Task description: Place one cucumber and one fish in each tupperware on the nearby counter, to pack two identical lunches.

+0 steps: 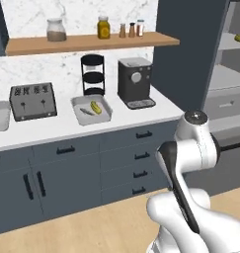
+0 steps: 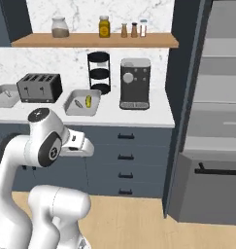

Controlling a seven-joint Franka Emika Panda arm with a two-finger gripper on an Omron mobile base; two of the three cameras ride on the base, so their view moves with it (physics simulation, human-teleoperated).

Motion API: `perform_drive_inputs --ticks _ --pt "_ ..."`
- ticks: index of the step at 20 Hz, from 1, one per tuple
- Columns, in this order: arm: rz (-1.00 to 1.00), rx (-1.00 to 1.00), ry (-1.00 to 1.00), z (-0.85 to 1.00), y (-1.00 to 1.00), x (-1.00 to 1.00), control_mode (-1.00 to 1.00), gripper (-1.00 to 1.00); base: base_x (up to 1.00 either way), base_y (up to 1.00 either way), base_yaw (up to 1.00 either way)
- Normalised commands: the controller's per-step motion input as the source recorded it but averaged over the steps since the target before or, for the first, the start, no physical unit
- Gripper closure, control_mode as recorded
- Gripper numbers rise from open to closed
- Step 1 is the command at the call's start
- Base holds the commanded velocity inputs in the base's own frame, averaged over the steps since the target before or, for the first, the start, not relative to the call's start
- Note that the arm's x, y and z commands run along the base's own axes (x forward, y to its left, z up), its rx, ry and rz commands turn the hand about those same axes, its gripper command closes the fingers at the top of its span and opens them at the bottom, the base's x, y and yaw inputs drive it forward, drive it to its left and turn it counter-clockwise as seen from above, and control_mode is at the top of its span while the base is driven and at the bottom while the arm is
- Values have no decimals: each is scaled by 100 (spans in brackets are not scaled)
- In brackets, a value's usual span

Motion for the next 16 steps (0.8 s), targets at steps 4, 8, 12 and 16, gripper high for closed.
perform_drive_inputs --ticks 4,8,12,16 --pt "0 0 0 0 0 0 100 -100 44 -100 -3" --pt "0 0 0 0 0 0 100 -100 68 -100 -1" --pt "0 0 0 0 0 0 100 -100 93 -100 0" --pt "0 0 0 0 0 0 100 -100 84 -100 0"
